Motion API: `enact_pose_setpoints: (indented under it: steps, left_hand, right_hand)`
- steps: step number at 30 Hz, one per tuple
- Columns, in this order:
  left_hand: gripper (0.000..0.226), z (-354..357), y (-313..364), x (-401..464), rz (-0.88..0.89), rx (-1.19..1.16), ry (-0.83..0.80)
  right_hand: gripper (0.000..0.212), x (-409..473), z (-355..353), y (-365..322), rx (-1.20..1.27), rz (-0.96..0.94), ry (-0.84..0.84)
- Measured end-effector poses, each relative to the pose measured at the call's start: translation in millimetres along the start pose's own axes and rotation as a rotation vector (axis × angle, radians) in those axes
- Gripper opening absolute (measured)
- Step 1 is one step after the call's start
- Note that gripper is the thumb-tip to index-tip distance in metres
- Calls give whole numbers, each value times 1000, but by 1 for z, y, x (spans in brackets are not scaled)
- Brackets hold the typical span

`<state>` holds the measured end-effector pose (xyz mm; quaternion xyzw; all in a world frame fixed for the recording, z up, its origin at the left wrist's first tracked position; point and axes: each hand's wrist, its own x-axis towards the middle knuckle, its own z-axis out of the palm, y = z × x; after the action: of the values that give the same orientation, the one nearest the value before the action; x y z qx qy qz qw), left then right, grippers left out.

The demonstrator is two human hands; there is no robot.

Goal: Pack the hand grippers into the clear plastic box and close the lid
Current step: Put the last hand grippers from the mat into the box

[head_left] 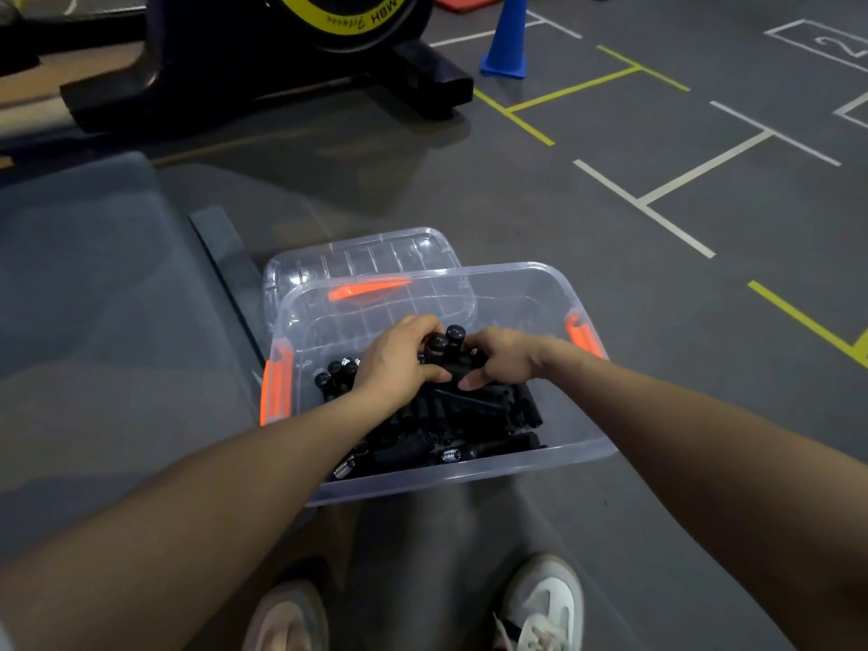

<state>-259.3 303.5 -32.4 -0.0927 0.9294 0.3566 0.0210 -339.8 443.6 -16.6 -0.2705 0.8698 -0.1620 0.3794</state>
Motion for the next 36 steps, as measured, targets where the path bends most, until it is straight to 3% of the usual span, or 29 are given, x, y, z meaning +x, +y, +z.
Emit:
enact_pose_setpoints:
  steps: [6,13,17,20,25,27,29,31,33,36]
  left_hand:
    - [35,4,-3,-5,-38,-21,-53]
    - [39,2,-10,-9,-34,34,-110]
    - [41,-5,-20,-13,-66,51,-128]
    - [42,-11,-26,-14,-99,68,-112]
    - [42,-16,-35,-22,-129,153,-125]
    - [43,-12,-38,-24,-127,149,-157]
    - [43,-10,-40,-24,-123,154,-173]
    - [44,-8,-42,-21,-113,164,-183]
    - [45,-7,-43,-19,-106,162,-183]
    - [45,-5,-44,-17,-102,173,-174]
  right_hand:
    - [22,-3,4,11,122,8,-82]
    - [21,-3,1,25,210,22,-11]
    - [23,-4,-6,36,46,27,46]
    - [4,-2,-5,40,-76,40,15]
    - [24,2,10,42,-271,55,-85]
    - [7,8,18,47,-298,74,-117]
    - [23,11,25,47,-345,80,-149]
    - [5,14,31,48,-383,61,-148]
    - [26,18,37,51,-407,62,-127]
    - [27,24,46,57,-459,52,-121]
